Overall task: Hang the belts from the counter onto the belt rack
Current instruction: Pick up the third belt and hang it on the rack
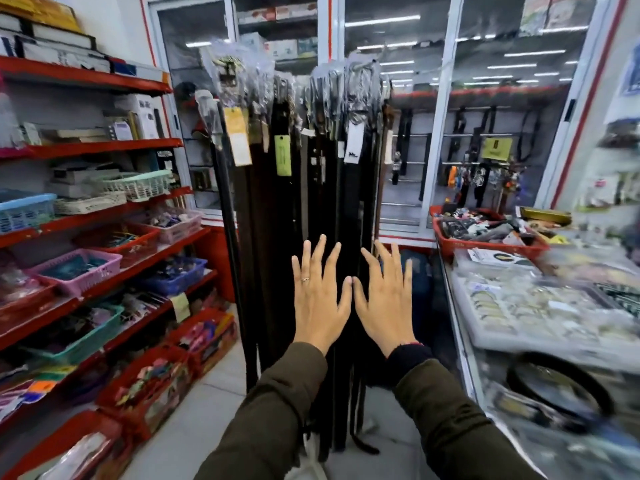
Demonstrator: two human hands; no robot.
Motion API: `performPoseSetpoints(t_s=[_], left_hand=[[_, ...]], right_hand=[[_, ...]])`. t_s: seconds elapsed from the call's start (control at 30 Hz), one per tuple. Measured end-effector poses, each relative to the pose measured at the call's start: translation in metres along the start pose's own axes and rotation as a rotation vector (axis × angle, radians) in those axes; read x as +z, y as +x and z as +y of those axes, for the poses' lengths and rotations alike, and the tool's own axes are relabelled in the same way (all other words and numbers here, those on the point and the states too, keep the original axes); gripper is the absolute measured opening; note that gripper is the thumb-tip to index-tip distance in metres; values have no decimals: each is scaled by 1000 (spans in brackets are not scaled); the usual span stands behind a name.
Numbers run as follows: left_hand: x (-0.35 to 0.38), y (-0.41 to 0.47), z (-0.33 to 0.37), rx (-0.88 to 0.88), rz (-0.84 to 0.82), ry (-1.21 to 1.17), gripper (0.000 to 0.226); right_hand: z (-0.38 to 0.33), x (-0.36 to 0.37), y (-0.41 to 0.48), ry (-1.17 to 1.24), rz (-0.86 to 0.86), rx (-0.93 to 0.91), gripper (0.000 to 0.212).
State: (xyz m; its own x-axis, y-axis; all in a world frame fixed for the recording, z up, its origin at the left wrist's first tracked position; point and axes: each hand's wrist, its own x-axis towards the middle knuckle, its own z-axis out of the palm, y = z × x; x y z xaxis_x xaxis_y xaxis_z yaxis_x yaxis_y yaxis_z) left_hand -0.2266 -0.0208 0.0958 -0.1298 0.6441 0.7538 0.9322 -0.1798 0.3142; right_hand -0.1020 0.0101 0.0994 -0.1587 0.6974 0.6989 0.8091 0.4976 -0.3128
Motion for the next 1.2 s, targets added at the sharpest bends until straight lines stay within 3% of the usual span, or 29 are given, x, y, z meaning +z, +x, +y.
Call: performPoseSetpoints(t_s=[0.47,0.7,0.87,1.0,1.2], left_hand=[[123,-81,97,157,-411,-218,58],[180,-93,146,369,-811,-336,64],[205,-97,174,502,-1043,-259,69],[216,-90,194,604,-1094,-88,71],[216,-82,192,657,-1042,-20,50]], right_hand=[[163,-38,-121,-345,-198,450,57],[233,-68,-155,-416,-365,717,69],[254,-75,-159,-507,-688,717,65],[264,-76,-157,-524,-686,646,44],[270,-82,-156,-297,-632,607,38]])
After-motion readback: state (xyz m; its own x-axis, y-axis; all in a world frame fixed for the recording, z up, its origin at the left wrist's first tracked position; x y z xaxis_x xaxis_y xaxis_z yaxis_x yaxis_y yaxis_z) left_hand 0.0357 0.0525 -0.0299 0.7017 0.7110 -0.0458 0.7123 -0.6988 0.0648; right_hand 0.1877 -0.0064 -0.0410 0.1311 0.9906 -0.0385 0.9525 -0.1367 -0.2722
